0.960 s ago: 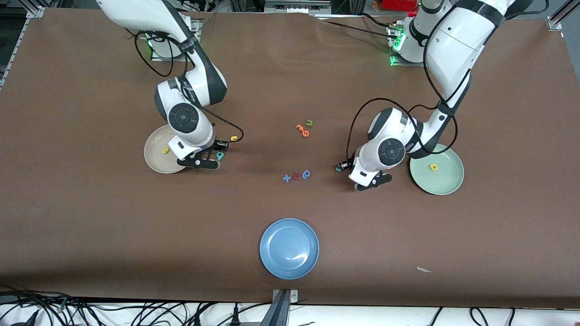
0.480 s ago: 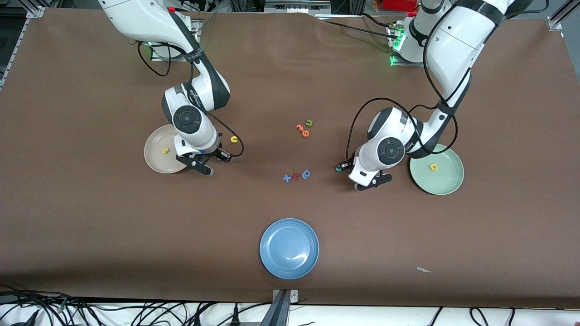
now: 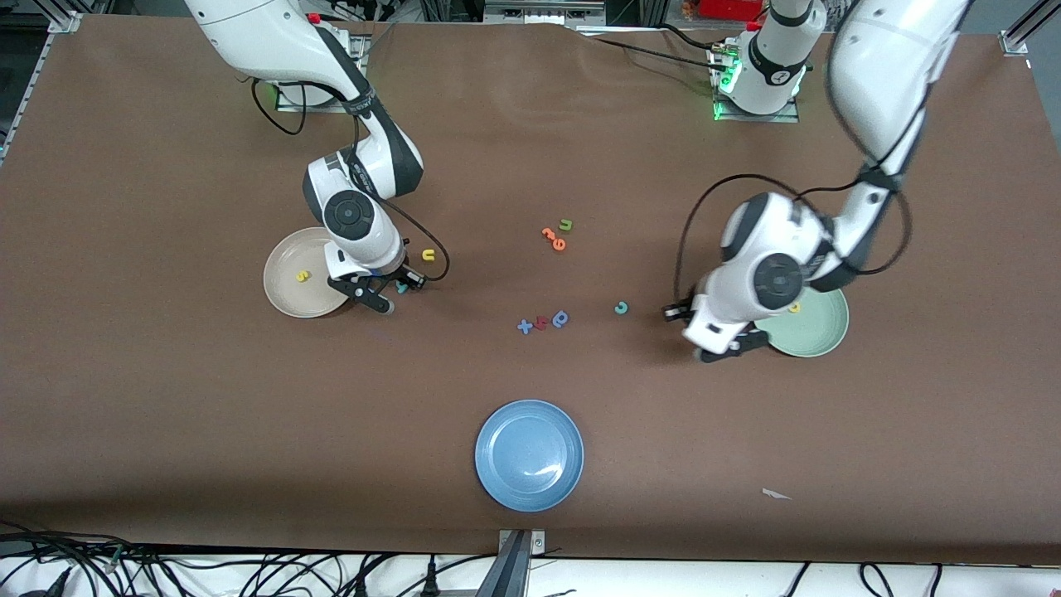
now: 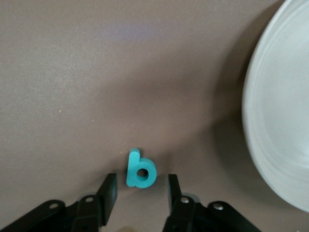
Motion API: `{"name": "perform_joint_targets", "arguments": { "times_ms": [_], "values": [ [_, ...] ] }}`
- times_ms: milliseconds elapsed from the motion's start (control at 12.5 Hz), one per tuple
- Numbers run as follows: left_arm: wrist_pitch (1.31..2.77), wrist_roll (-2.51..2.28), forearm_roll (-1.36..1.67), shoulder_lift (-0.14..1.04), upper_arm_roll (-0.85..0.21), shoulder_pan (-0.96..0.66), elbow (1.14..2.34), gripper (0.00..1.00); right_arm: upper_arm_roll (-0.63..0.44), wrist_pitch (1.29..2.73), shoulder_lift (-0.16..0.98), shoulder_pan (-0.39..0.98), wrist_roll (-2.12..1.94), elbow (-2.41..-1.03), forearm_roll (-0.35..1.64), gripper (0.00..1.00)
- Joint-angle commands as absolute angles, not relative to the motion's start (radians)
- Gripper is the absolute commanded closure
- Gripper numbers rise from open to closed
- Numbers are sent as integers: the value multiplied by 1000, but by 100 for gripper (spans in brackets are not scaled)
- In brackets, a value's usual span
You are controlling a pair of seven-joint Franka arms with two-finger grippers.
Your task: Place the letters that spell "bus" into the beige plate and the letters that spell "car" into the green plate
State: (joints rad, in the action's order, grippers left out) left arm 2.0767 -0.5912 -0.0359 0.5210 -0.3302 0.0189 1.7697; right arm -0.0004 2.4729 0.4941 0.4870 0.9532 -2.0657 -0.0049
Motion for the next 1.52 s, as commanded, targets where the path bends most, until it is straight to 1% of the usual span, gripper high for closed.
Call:
{"name": "perform_joint_targets", "arguments": {
  "times_ms": [0, 160, 320, 400, 480, 560, 640, 720, 800, 880, 1120, 1200, 1280, 1440],
  "values": [
    [1971, -371, -51, 453, -339, 145, 1798, 89, 0, 2502, 497, 495, 965, -2072, 8, 51],
    [1962, -229, -54, 466, -334, 228, 1801, 90, 0, 2513, 505, 495, 965, -2072, 8, 51],
    [1967, -154, -104, 494, -333, 287, 1807, 93, 0, 2529, 512, 495, 965, -2072, 5, 51],
    [1973, -150, -142, 512, -333, 296, 1807, 93, 0, 2531, 512, 495, 965, -2072, 5, 54],
    [1980, -150, -158, 529, -333, 298, 1806, 92, 0, 2531, 512, 495, 963, -2072, 5, 60],
    [1985, -150, -158, 532, -334, 301, 1804, 88, 0, 2531, 512, 495, 963, -2072, 5, 71],
    [1985, -150, -156, 532, -334, 301, 1804, 69, 0, 2530, 512, 495, 959, -2071, 3, 76],
    [1985, -150, -155, 532, -334, 301, 1801, 33, 0, 2528, 512, 495, 957, -2069, 3, 78],
    [1986, -150, -153, 532, -334, 301, 1799, 0, 0, 2526, 511, 495, 957, -2068, 3, 81],
    [1987, -149, -147, 532, -336, 301, 1798, 0, 0, 2525, 511, 495, 956, -2068, 2, 85],
    [1985, -190, -118, 523, -348, 287, 1773, 0, -2, 2507, 494, 495, 943, -2051, -8, 86],
    [1985, -239, -68, 522, -369, 278, 1758, 0, -6, 2466, 477, 494, 918, -2037, -11, 86],
    [1983, -288, -43, 522, -396, 275, 1744, 0, -15, 2394, 454, 492, 885, -2011, -9, 86],
    [1986, -426, -43, 522, -475, 272, 1740, 0, -40, 2214, 411, 492, 824, -1959, -9, 86]
  ]
}}
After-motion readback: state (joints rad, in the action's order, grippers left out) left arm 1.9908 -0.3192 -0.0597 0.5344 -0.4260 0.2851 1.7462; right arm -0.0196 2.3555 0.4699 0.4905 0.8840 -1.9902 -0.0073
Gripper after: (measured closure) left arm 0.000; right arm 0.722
